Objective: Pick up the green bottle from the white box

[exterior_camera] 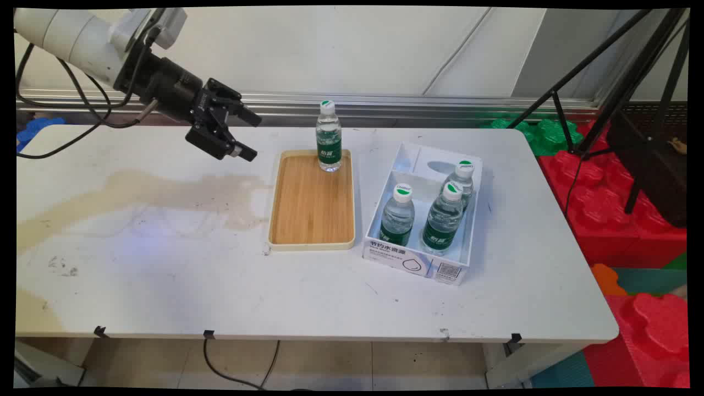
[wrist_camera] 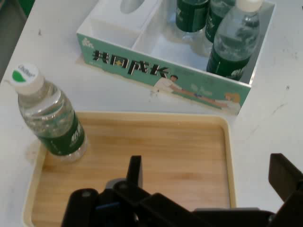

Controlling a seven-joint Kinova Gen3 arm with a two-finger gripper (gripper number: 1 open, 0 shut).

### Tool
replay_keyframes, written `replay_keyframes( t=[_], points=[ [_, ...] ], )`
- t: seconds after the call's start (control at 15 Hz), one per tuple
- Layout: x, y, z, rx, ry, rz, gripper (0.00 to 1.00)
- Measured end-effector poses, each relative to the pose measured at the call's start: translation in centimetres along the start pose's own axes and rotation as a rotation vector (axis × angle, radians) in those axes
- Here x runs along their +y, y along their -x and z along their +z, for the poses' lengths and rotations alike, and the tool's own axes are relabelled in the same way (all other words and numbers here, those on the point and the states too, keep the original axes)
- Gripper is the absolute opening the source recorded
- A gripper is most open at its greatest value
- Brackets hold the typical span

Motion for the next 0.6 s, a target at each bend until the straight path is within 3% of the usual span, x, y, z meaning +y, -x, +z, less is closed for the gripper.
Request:
replay_keyframes(
  t=[0.6],
  points=[
    [1.7,-4.5,3.0,0.056,0.044,0.053,1.00]
  ],
)
